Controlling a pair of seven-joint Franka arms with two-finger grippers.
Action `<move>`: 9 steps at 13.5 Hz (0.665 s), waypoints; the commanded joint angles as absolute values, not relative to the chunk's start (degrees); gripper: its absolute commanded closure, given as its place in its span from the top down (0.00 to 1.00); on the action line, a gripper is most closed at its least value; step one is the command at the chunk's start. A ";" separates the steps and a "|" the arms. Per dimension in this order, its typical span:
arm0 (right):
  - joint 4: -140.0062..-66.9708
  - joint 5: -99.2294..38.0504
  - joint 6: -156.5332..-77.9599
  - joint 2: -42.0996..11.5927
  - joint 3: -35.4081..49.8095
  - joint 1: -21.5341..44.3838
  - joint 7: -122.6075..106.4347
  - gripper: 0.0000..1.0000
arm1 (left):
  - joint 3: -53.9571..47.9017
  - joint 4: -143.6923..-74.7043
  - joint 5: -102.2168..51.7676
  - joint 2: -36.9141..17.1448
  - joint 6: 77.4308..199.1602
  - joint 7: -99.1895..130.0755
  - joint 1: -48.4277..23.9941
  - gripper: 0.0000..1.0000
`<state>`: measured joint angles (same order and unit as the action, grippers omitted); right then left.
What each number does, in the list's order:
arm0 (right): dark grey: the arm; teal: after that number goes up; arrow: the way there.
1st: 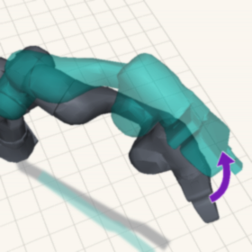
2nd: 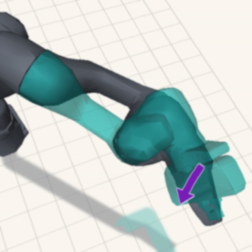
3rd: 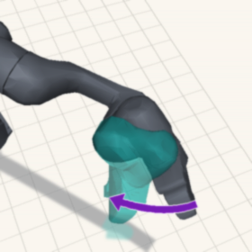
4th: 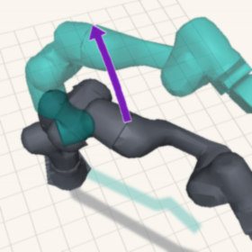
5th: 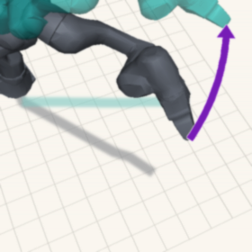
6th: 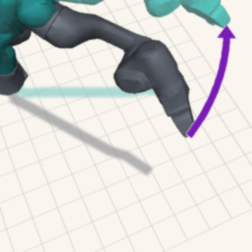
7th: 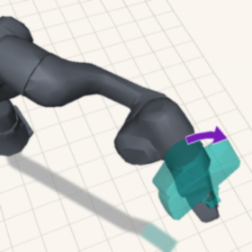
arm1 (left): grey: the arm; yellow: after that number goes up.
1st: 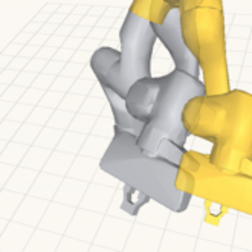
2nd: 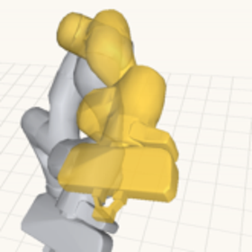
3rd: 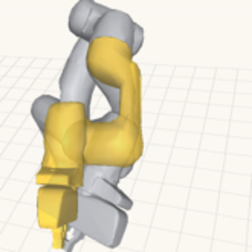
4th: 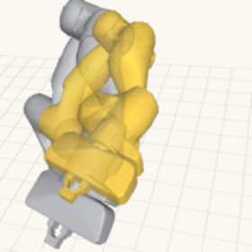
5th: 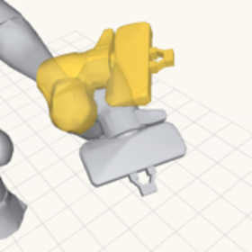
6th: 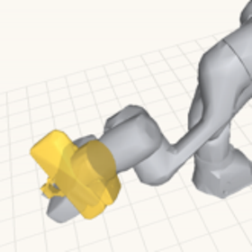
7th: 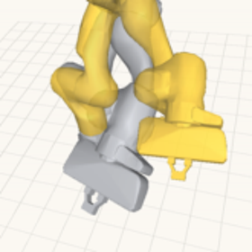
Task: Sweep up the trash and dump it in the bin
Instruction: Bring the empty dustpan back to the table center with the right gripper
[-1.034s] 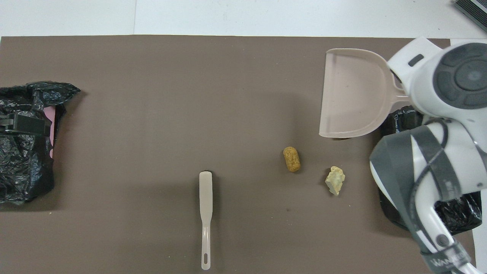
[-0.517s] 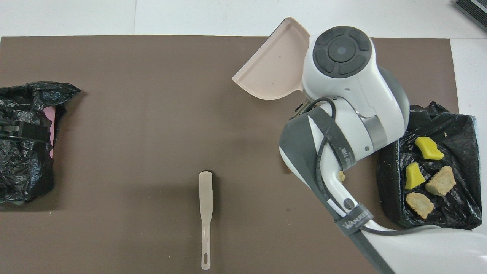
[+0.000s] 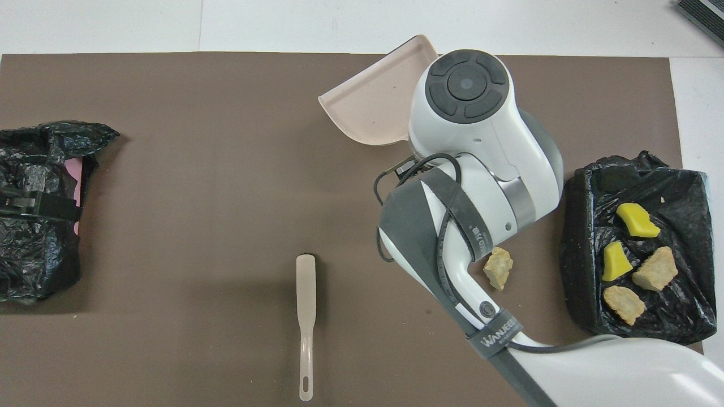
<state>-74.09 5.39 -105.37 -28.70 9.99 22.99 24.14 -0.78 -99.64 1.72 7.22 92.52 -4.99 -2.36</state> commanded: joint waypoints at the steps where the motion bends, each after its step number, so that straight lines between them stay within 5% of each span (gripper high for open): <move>1: -66.73 4.31 -105.73 -35.40 9.93 26.62 34.24 0.00 | -0.18 -95.65 2.37 5.20 90.80 -5.19 -3.25 1.00; 9: -63.54 3.60 -111.00 -44.12 9.93 32.52 43.42 0.00 | -0.18 -89.30 1.32 -1.49 90.88 -4.75 -3.25 1.00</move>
<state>-65.88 4.91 -109.83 -42.19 9.96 32.34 42.32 -0.64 -91.32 1.55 -0.61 92.14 -4.97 -2.52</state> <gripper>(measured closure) 0.687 0.000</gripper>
